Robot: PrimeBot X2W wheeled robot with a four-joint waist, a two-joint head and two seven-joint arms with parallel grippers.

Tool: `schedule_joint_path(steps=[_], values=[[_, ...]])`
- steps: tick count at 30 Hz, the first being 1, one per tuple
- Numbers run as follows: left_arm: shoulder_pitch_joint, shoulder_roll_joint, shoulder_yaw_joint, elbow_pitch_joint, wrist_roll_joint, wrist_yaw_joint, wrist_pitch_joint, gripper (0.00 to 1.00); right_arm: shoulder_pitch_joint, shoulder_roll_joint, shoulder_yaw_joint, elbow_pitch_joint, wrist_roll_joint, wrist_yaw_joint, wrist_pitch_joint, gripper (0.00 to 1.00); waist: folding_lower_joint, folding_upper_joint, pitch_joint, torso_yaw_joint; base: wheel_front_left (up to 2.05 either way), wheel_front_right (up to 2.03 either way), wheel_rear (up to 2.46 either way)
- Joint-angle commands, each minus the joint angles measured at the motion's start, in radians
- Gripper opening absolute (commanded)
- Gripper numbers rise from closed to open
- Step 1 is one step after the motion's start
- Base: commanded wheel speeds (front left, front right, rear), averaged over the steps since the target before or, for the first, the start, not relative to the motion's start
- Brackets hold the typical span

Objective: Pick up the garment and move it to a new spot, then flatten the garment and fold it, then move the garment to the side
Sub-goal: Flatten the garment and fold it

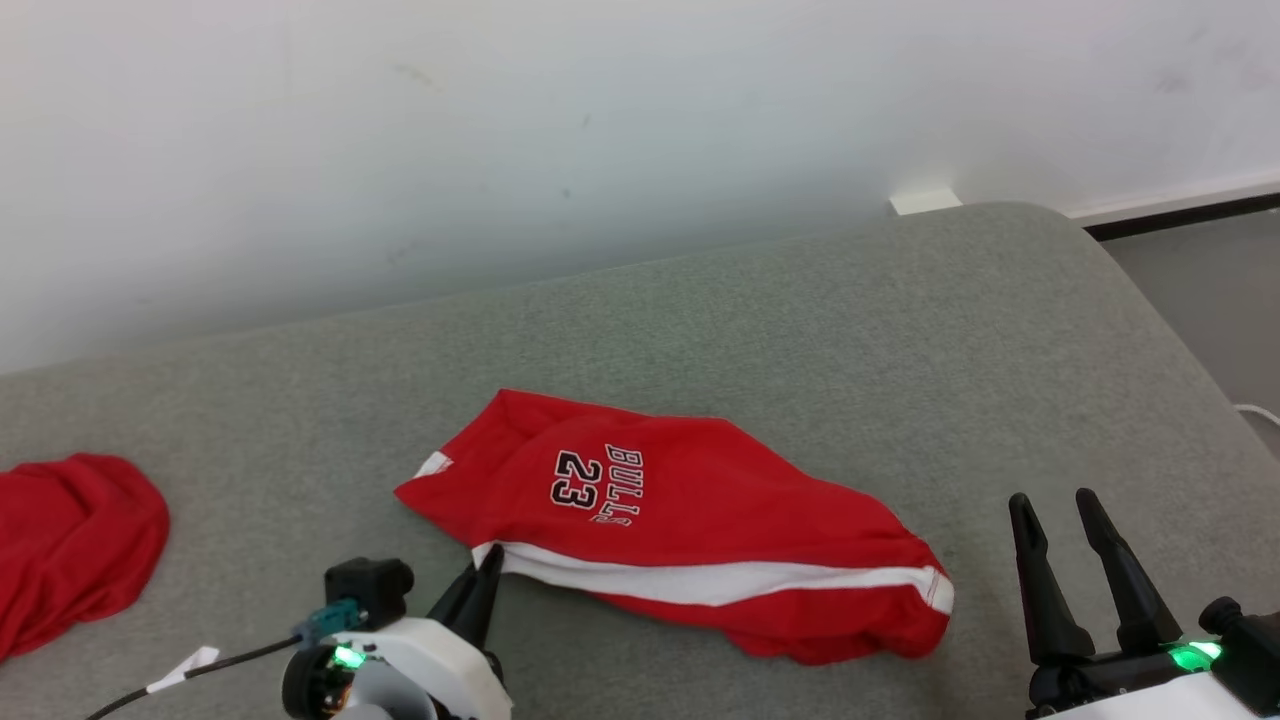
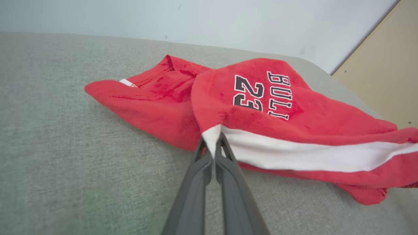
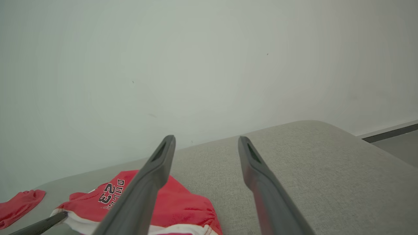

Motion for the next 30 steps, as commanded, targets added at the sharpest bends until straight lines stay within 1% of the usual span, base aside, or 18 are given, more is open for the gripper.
schedule_joint_path(steps=[1, 3, 6, 11, 14, 15, 16, 17, 18, 19, 20, 21, 26, 30], values=[[0.026, 0.008, 0.001, -0.015, -0.013, 0.001, 0.005, 0.0, 0.011, -0.013, -0.006, 0.003, -0.007, -0.002, 0.001, 1.0, 0.0, -0.0001, -0.015, 0.034, 0.0, 0.0, 0.0], [0.043, 0.024, 0.001, -0.05, -0.024, 0.001, 0.018, 0.0, 0.019, -0.016, -0.007, 0.007, -0.007, -0.002, 0.001, 1.0, 0.0, -0.0001, -0.018, 0.059, 0.0, 0.0, 0.0], [0.08, 0.031, 0.005, -0.108, -0.041, 0.007, 0.052, 0.0, 0.024, -0.02, -0.01, 0.009, -0.007, -0.002, 0.001, 1.0, 0.0, -0.0001, -0.02, 0.096, 0.0, 0.0, 0.0], [0.155, 0.053, 0.006, -0.177, -0.052, 0.036, 0.106, 0.0, 0.021, -0.023, 0.0, 0.018, -0.014, -0.002, 0.001, 1.0, 0.0, -0.0001, -0.022, 0.134, 0.0, 0.0, 0.0], [0.194, 0.063, 0.009, -0.203, -0.049, 0.061, 0.109, 0.0, 0.022, -0.024, -0.004, 0.023, -0.015, -0.002, 0.001, 1.0, 0.0, -0.0001, -0.025, 0.146, 0.0, 0.0, 0.0], [0.205, 0.063, 0.01, -0.208, -0.05, 0.069, 0.106, 0.11, 0.023, -0.026, -0.006, 0.025, -0.014, -0.002, 0.001, 1.0, 0.0, -0.0001, -0.026, 0.149, 0.0, 0.0, 0.0], [0.214, 0.064, 0.011, -0.213, -0.052, 0.074, 0.102, 0.25, 0.026, -0.028, -0.008, 0.027, -0.014, -0.002, 0.001, 1.0, 0.0, -0.0001, -0.027, 0.154, 0.0, 0.0, 0.0], [0.22, 0.065, 0.012, -0.215, -0.051, 0.08, 0.1, 0.35, 0.029, -0.03, -0.01, 0.03, -0.013, -0.002, 0.001, 1.0, 0.0, -0.0001, -0.029, 0.157, 0.0, 0.0, 0.0], [0.225, 0.065, 0.011, -0.215, -0.049, 0.084, 0.094, 0.39, 0.03, -0.032, -0.01, 0.033, -0.013, -0.002, 0.001, 1.0, 0.0, -0.0001, -0.031, 0.161, 0.0, 0.0, 0.0], [0.229, 0.066, 0.009, -0.211, -0.048, 0.086, 0.093, 0.46, 0.031, -0.035, -0.01, 0.036, -0.012, -0.002, 0.001, 1.0, 0.0, -0.0001, -0.033, 0.164, 0.0, 0.0, 0.0], [0.233, 0.064, 0.008, -0.207, -0.048, 0.085, 0.09, 0.77, 0.032, -0.04, -0.006, 0.04, -0.011, -0.002, 0.001, 1.0, 0.0, -0.0001, -0.035, 0.168, 0.0, 0.0, 0.0], [0.233, 0.061, 0.007, -0.204, -0.05, 0.085, 0.087, 1.0, 0.031, -0.044, -0.004, 0.044, -0.011, -0.002, 0.001, 1.0, 0.0, -0.0001, -0.036, 0.171, 0.0, 0.0, 0.0], [0.239, 0.059, 0.012, -0.226, -0.041, 0.09, 0.03, 1.0, 0.025, -0.052, -0.012, 0.053, -0.004, -0.002, 0.001, 1.0, 0.0, -0.0001, -0.05, 0.189, 0.0, 0.0, 0.0], [0.254, 0.074, 0.036, -0.279, -0.021, 0.114, -0.011, 1.0, 0.031, -0.048, -0.025, 0.044, -0.011, -0.002, 0.001, 1.0, 0.0, -0.0001, -0.065, 0.2, 0.0, 0.0, 0.0]])
